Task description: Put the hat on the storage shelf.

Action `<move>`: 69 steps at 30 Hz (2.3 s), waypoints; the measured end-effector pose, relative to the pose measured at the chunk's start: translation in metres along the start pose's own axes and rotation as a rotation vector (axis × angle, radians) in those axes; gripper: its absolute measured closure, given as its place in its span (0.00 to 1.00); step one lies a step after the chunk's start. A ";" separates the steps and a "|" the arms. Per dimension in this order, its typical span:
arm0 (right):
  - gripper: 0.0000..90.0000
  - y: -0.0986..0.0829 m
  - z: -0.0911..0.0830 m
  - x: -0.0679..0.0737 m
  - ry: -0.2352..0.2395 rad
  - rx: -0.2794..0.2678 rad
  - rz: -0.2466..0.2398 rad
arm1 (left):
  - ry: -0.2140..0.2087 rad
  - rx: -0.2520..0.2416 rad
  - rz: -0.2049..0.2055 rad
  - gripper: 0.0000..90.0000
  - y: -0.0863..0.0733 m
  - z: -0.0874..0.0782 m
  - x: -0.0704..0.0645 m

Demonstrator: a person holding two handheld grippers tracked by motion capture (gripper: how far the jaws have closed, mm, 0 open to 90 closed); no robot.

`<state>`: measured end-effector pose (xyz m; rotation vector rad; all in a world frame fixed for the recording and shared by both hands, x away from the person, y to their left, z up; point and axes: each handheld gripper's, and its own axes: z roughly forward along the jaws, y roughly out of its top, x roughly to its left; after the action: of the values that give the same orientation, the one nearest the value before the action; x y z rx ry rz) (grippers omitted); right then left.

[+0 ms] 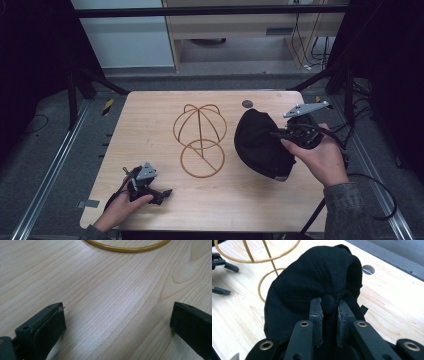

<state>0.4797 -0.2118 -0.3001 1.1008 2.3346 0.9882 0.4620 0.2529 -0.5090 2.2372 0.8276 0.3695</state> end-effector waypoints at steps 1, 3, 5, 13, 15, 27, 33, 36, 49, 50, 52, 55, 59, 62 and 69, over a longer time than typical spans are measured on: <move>0.87 0.003 -0.004 0.000 -0.003 -0.006 -0.001 | 0.000 0.000 0.000 0.00 0.000 0.000 0.000; 0.87 0.007 -0.008 -0.001 -0.010 -0.013 -0.003 | 0.000 0.000 0.000 0.00 0.000 0.000 0.000; 0.87 0.011 -0.011 -0.001 -0.010 -0.024 0.002 | 0.000 0.000 0.000 0.00 0.000 0.000 0.000; 0.87 0.025 -0.021 0.001 -0.025 -0.033 -0.014 | 0.000 0.000 -0.001 0.00 0.000 0.000 0.000; 0.87 0.028 -0.023 0.001 -0.029 -0.036 -0.015 | 0.000 0.000 0.000 0.00 0.000 0.000 0.000; 0.87 0.048 -0.036 0.002 -0.020 -0.068 -0.021 | -0.002 -0.003 0.001 0.00 0.000 0.000 0.000; 0.87 0.060 -0.043 0.006 -0.006 -0.097 -0.024 | -0.002 -0.003 0.001 0.00 0.000 0.000 0.000; 0.87 0.062 -0.045 0.007 -0.006 -0.100 -0.029 | -0.002 -0.003 0.001 0.00 0.000 0.000 0.000; 0.87 0.074 -0.043 0.009 0.018 -0.117 -0.034 | -0.007 -0.003 0.005 0.00 0.000 0.001 0.001; 0.87 0.074 -0.043 0.009 0.018 -0.117 -0.034 | -0.007 -0.003 0.005 0.00 0.000 0.001 0.001; 0.87 0.076 -0.043 0.010 0.020 -0.118 -0.035 | -0.007 -0.003 0.004 0.00 0.000 0.001 0.001; 0.87 0.078 -0.042 0.003 0.041 -0.123 -0.013 | -0.005 -0.002 0.005 0.00 0.000 0.000 0.001; 0.87 0.080 -0.043 -0.003 0.041 -0.124 0.012 | -0.007 -0.003 0.004 0.00 0.000 0.001 0.001; 0.87 0.083 -0.043 -0.001 0.033 -0.120 0.001 | -0.006 -0.003 0.004 0.00 0.000 0.000 0.001; 0.87 0.097 -0.041 0.011 0.042 -0.131 -0.030 | -0.007 -0.001 0.005 0.00 0.001 0.000 0.001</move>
<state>0.4987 -0.1775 -0.2011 1.0011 2.2750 1.1459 0.4633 0.2532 -0.5089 2.2388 0.8183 0.3637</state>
